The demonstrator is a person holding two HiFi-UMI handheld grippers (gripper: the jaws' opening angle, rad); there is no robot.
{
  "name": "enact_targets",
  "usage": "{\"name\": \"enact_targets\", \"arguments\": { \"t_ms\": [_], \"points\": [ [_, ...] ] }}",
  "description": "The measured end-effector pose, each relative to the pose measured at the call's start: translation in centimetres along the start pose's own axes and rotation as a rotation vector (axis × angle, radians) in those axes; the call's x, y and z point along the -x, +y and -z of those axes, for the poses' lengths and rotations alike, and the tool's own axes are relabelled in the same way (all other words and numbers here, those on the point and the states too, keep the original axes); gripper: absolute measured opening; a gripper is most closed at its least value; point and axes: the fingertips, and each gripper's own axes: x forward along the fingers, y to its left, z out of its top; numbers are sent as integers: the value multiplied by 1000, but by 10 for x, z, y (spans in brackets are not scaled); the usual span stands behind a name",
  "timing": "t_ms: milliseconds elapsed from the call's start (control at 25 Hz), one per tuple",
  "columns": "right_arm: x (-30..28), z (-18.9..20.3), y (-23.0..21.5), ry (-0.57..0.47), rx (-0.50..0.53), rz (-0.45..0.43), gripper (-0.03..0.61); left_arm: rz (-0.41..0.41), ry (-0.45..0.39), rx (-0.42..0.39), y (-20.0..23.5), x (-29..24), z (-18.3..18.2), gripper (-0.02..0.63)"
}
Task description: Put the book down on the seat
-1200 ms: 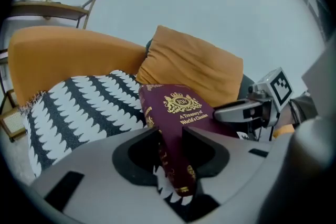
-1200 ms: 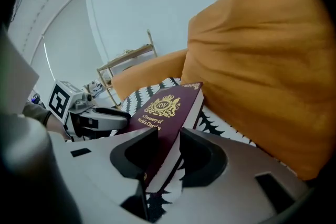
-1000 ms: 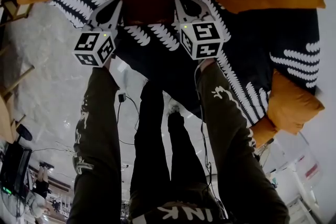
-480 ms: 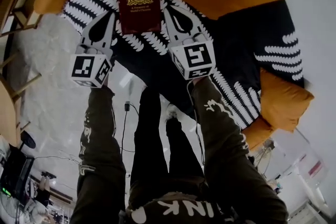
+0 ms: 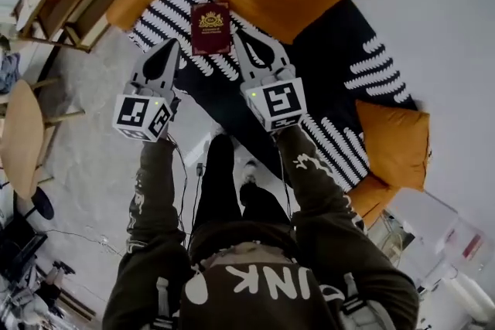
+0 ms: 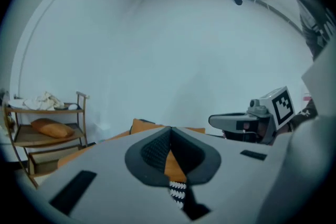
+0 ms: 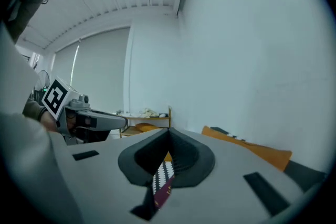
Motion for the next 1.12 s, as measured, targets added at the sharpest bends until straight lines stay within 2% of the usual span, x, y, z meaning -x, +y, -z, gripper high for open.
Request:
{"name": "enact_targets", "arguments": {
  "t_ms": [200,360,720,1120],
  "points": [
    [101,-78,43,-91,14,-18,11,-50,-112,-102,-73,93,-88,3],
    [175,-124,81,-162,40,-45,11,-58,-171,-169,-134,156,-135,3],
    [296,-172,153,-210,59,-32,11,-29,-200,-190,-234,269,-172,3],
    [382,-201,253,-267,120,13,11,26,-266,-244,-282,386,-187,3]
  ]
}}
